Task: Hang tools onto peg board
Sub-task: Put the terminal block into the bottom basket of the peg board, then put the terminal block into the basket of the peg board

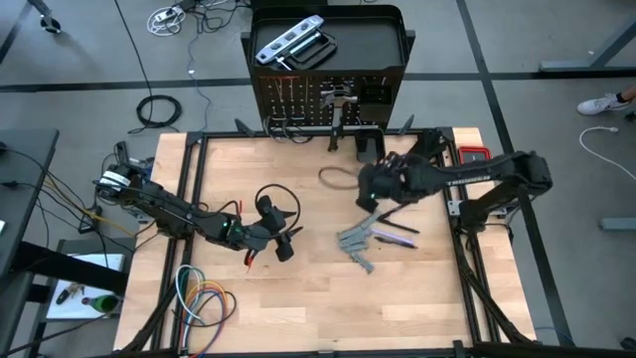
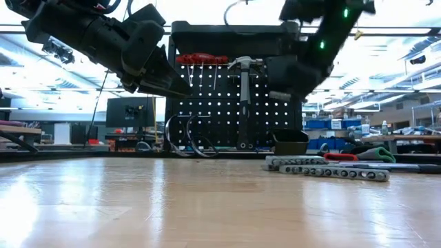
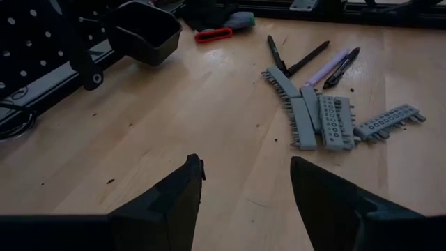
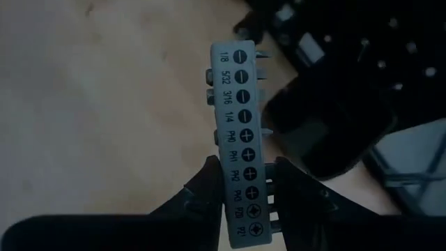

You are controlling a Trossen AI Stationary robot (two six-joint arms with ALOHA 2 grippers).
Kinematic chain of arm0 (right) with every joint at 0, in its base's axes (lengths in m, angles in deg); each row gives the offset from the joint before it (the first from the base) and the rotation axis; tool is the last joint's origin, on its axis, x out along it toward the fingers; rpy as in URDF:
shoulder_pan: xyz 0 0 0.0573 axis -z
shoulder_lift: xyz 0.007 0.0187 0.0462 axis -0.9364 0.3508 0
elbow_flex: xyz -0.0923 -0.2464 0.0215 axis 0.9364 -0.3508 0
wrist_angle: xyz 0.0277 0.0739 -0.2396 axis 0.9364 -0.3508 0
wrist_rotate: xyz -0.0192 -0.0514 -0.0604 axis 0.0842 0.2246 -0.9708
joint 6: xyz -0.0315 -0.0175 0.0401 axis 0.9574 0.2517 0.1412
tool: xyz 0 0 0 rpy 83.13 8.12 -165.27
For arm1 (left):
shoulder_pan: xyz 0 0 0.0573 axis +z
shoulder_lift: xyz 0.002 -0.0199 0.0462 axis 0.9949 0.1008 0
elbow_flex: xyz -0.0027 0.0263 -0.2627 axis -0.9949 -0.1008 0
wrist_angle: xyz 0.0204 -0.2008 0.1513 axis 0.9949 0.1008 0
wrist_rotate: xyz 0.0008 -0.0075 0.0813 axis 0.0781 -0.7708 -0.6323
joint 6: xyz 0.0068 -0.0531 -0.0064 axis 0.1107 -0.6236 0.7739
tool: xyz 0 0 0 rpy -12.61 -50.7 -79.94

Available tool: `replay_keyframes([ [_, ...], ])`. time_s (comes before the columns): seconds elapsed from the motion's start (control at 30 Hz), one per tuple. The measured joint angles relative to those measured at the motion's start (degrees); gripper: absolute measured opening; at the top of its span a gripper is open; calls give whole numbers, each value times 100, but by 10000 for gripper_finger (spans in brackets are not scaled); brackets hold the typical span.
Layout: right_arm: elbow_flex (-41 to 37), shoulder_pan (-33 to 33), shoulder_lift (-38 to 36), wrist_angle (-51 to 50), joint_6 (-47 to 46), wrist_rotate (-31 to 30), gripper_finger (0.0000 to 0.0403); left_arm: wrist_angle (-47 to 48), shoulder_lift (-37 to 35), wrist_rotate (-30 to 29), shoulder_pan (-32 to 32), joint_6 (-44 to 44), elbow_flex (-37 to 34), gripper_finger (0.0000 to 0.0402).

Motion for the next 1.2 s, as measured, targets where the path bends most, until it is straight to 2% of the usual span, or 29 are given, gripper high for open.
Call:
replay_keyframes([
  [0.17,-1161,591,-289,2314,26,7,112,118,0,0,0,4,2,218],
  [0.33,-1564,1089,-185,3265,37,63,112,169,0,-1,-1,9,0,218],
  [0.53,-1575,1582,-50,3524,77,203,113,173,0,-2,0,41,2,218],
  [0.8,-1573,2032,26,3672,181,522,170,167,1,-26,0,158,2,218],
  [1.03,-1571,2069,-55,3537,176,1037,187,174,2,-28,0,158,2,218],
  [1.2,-1571,1884,-377,2961,7,1235,187,246,2,-28,0,126,2,218],
])
